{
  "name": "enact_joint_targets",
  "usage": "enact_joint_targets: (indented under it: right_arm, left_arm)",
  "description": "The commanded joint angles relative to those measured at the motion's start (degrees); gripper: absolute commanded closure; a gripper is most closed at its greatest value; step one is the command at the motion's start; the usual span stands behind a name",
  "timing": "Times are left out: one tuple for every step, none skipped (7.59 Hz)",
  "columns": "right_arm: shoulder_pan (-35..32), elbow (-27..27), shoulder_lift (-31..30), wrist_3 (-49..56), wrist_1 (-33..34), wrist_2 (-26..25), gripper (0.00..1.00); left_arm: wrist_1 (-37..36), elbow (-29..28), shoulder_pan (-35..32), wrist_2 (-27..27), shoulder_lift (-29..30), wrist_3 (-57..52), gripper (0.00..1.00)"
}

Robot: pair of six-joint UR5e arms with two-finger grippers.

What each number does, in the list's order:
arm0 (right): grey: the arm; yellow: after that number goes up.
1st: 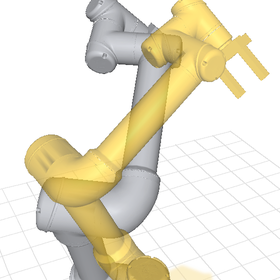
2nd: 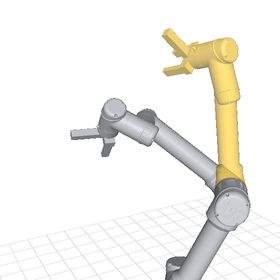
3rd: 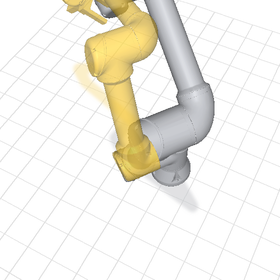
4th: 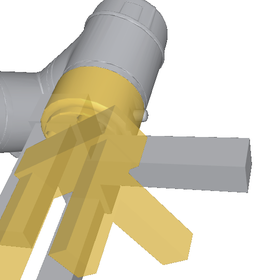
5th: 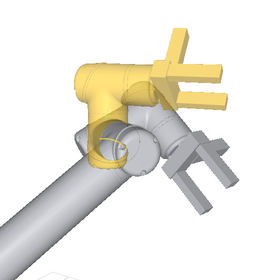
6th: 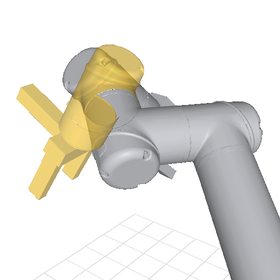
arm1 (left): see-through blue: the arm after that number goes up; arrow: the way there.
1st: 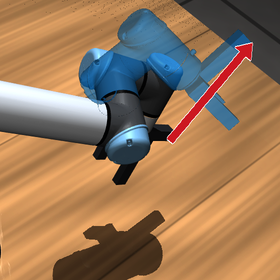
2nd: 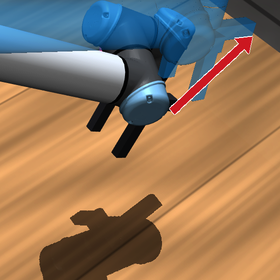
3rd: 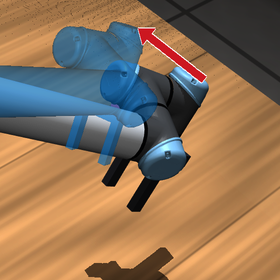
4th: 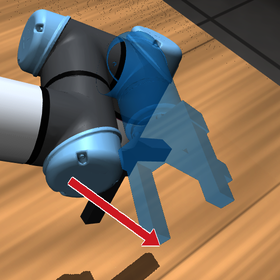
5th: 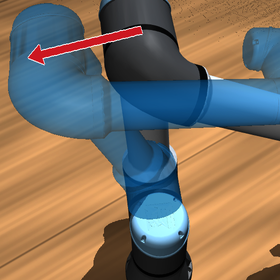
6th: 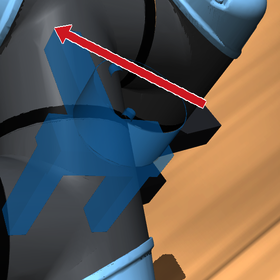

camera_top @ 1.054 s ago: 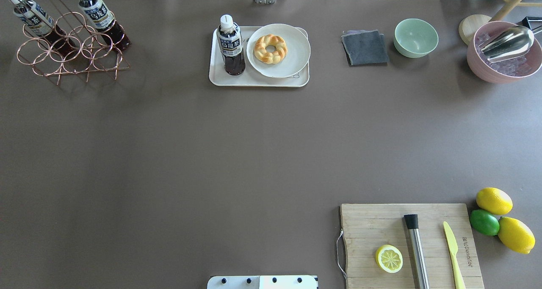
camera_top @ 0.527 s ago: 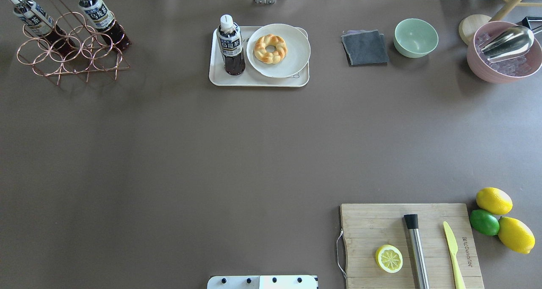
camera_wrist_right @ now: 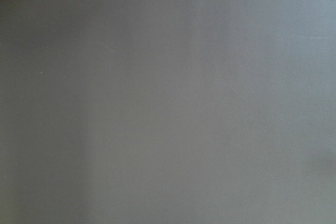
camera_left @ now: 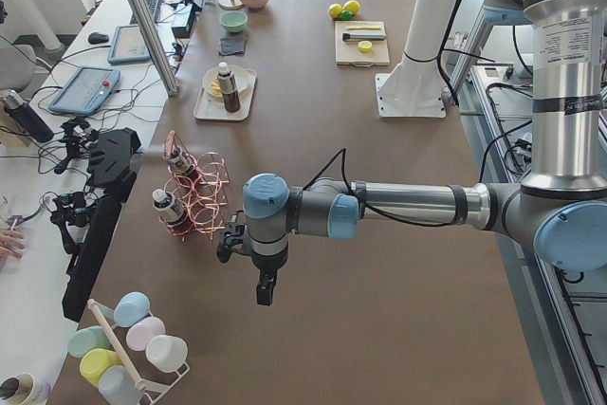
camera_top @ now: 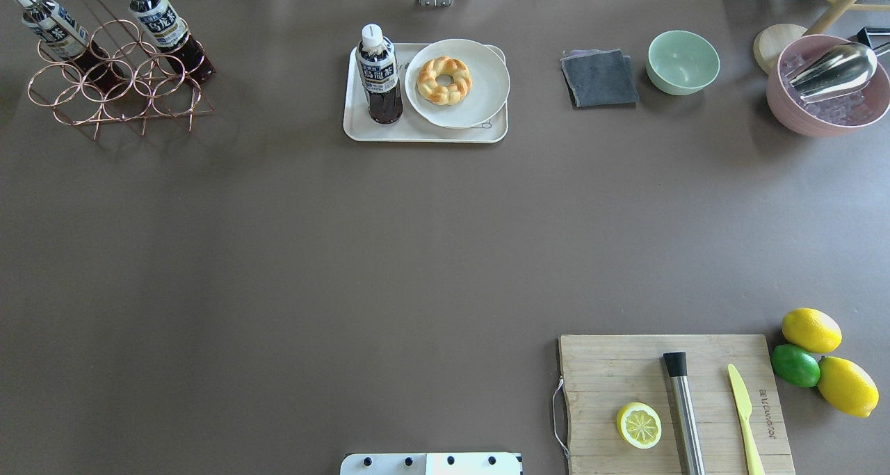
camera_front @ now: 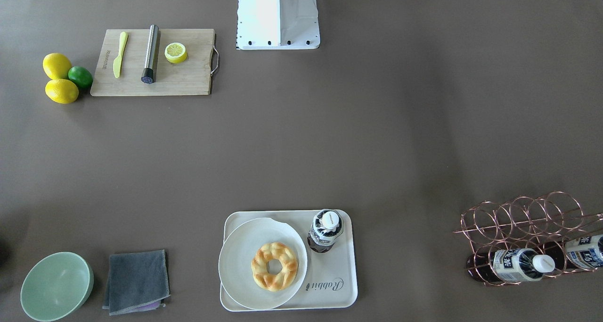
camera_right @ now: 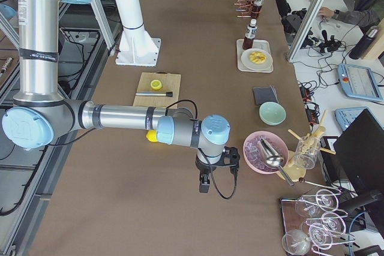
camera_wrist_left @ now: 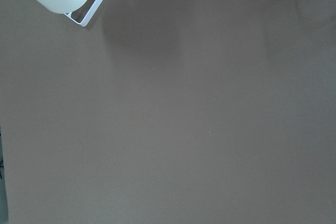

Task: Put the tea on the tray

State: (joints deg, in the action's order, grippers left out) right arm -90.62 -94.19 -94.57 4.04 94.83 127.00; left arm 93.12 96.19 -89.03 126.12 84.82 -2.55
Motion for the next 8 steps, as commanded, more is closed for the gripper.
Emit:
enact_joint_targets:
  right_arm:
    - [0.00,-0.02,0.00,0.00,0.00,0.00,0.00]
    - [0.09,-0.02,0.08,0.00,0.00,0.00,0.00]
    - [0.09,-0.02,0.08,0.00,0.00,0.00,0.00]
    - [0.09,-0.02,0.08,0.00,0.00,0.00,0.00]
    - [0.09,-0.02,0.08,0.00,0.00,0.00,0.00]
    - [0.09,-0.11,0.08,0.00,0.00,0.00,0.00]
    - [0.09,-0.11,0.08,0.00,0.00,-0.09,0.00]
    - [0.09,-0.11,0.08,0.00,0.00,-0.09,0.00]
  left_arm:
    - [0.13,-0.29,0.00,0.00,0.08,0.43,0.02]
    - [0.22,-0.21,0.00,0.00,0.26,5.66,0.02]
    - [0.30,0.05,0.00,-0.09,0.35,8.67,0.02]
    - [0.30,0.14,0.09,0.00,0.35,8.70,0.02]
    - [0.30,0.23,0.09,0.00,0.35,8.70,0.02]
    - [0.30,0.23,0.00,0.00,0.35,8.70,0.02]
    - [0.30,0.23,0.09,0.00,0.35,8.70,0.02]
    - [0.30,0.23,0.00,0.00,0.44,8.70,0.02]
